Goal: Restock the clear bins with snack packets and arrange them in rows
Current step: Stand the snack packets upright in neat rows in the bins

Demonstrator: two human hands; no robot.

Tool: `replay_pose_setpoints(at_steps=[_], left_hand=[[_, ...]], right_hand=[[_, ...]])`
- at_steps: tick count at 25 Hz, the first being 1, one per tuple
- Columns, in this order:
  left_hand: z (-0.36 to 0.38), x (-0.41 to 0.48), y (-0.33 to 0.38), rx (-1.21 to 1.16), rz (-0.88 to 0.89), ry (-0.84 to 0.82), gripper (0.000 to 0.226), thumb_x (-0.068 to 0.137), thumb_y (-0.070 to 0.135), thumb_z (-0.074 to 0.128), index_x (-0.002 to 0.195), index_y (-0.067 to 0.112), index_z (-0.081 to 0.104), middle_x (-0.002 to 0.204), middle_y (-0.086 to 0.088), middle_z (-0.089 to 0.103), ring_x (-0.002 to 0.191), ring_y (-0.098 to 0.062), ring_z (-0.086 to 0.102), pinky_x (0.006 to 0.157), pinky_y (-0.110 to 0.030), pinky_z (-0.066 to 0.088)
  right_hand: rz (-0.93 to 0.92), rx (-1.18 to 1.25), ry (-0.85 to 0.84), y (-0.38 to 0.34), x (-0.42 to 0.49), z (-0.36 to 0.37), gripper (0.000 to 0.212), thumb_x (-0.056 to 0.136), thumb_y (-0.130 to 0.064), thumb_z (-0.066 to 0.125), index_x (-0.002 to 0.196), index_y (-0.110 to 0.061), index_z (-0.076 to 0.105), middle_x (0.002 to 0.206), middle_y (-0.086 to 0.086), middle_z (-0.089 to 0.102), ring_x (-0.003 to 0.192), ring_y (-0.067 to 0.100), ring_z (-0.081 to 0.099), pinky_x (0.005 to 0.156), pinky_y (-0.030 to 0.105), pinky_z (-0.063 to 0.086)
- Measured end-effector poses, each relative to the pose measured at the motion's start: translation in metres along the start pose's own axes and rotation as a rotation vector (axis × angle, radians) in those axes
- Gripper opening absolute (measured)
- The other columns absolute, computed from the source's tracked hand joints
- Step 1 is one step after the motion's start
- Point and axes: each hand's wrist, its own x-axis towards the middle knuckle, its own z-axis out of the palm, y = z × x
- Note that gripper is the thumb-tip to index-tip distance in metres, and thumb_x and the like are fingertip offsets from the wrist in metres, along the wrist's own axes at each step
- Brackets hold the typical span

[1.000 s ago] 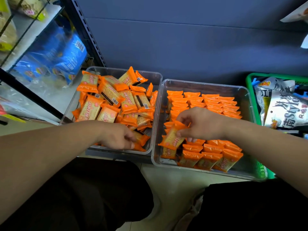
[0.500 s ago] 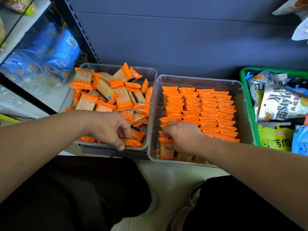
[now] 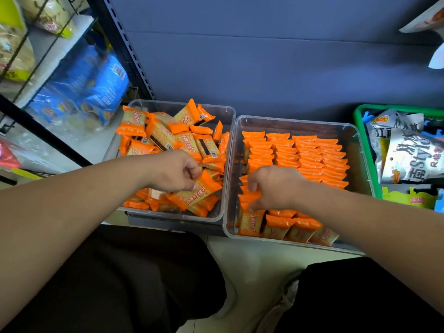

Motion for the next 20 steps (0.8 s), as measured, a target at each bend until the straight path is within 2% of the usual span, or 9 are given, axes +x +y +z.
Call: replay_pose_setpoints(at_steps=[1, 4, 6, 7, 8, 12, 14, 16, 20], left_hand=[[-0.003, -0.002, 0.0, -0.009, 0.001, 0.016, 0.008, 0.093, 0.025, 0.078, 0.094, 0.019, 0.073, 0.088, -0.005, 0.076, 0.071, -0.015, 0.065, 0.065, -0.031, 0.055], [-0.016, -0.004, -0.001, -0.006, -0.032, 0.084, 0.023, 0.094, 0.022, 0.078, 0.075, 0.018, 0.065, 0.06, 0.007, 0.059, 0.058, -0.012, 0.053, 0.064, -0.025, 0.048], [-0.024, -0.006, -0.006, -0.076, -0.062, 0.186, 0.027, 0.093, 0.019, 0.078, 0.072, 0.019, 0.062, 0.058, 0.006, 0.058, 0.057, -0.014, 0.053, 0.064, -0.031, 0.052], [-0.027, -0.008, -0.009, -0.107, -0.068, 0.229, 0.022, 0.092, 0.02, 0.079, 0.076, 0.018, 0.065, 0.063, 0.003, 0.062, 0.06, -0.016, 0.056, 0.065, -0.034, 0.055], [-0.029, -0.01, -0.013, -0.111, -0.066, 0.251, 0.017, 0.091, 0.021, 0.081, 0.082, 0.016, 0.067, 0.069, -0.001, 0.066, 0.063, -0.017, 0.059, 0.067, -0.036, 0.057], [-0.022, -0.008, -0.019, 0.035, -0.07, 0.179, 0.017, 0.088, 0.028, 0.083, 0.089, 0.017, 0.07, 0.085, -0.004, 0.074, 0.079, -0.022, 0.07, 0.072, -0.034, 0.059], [-0.019, -0.002, -0.017, 0.046, -0.047, 0.11, 0.018, 0.09, 0.028, 0.081, 0.091, 0.013, 0.071, 0.087, -0.009, 0.075, 0.086, -0.027, 0.072, 0.079, -0.04, 0.062], [-0.02, 0.005, -0.013, -0.024, -0.043, 0.077, 0.017, 0.091, 0.024, 0.08, 0.09, 0.01, 0.071, 0.086, -0.013, 0.077, 0.086, -0.031, 0.075, 0.078, -0.043, 0.065], [-0.02, 0.016, 0.0, -0.179, -0.063, 0.107, 0.012, 0.092, 0.02, 0.079, 0.094, 0.013, 0.07, 0.086, -0.012, 0.079, 0.085, -0.027, 0.078, 0.073, -0.043, 0.067]], right_hand=[[0.013, 0.099, 0.029, 0.001, 0.0, -0.016, 0.036, 0.088, -0.057, 0.073, 0.111, -0.03, 0.064, 0.099, -0.013, 0.057, 0.103, 0.017, 0.061, 0.075, 0.033, 0.054], [0.05, 0.447, 0.184, -0.004, 0.004, -0.055, 0.027, 0.093, -0.047, 0.072, 0.096, -0.02, 0.074, 0.086, -0.006, 0.068, 0.085, 0.016, 0.067, 0.065, 0.026, 0.052], [0.082, 0.726, 0.22, -0.022, 0.01, -0.069, 0.023, 0.094, -0.038, 0.073, 0.091, -0.016, 0.075, 0.086, 0.006, 0.073, 0.078, 0.021, 0.071, 0.059, 0.029, 0.056], [0.097, 0.781, 0.214, -0.034, 0.016, -0.071, 0.021, 0.094, -0.037, 0.074, 0.091, -0.016, 0.074, 0.088, 0.009, 0.073, 0.079, 0.024, 0.072, 0.06, 0.032, 0.058], [0.105, 0.727, 0.204, -0.044, 0.023, -0.072, 0.022, 0.092, -0.038, 0.076, 0.094, -0.016, 0.073, 0.093, 0.008, 0.073, 0.083, 0.025, 0.072, 0.061, 0.033, 0.059], [0.093, 0.167, 0.169, -0.059, 0.045, -0.051, 0.042, 0.087, -0.05, 0.076, 0.121, -0.026, 0.066, 0.123, 0.001, 0.059, 0.106, 0.021, 0.06, 0.076, 0.032, 0.053], [0.135, 0.172, 0.201, -0.047, 0.048, -0.041, 0.055, 0.083, -0.057, 0.076, 0.13, -0.032, 0.061, 0.131, 0.0, 0.051, 0.116, 0.022, 0.057, 0.08, 0.034, 0.055], [0.167, 0.25, 0.25, -0.035, 0.048, -0.032, 0.068, 0.078, -0.063, 0.076, 0.137, -0.039, 0.054, 0.135, -0.003, 0.049, 0.126, 0.022, 0.052, 0.09, 0.04, 0.057], [0.124, 0.192, 0.32, -0.028, 0.05, -0.028, 0.072, 0.079, -0.063, 0.073, 0.144, -0.039, 0.051, 0.134, -0.003, 0.053, 0.133, 0.021, 0.047, 0.1, 0.044, 0.052]])
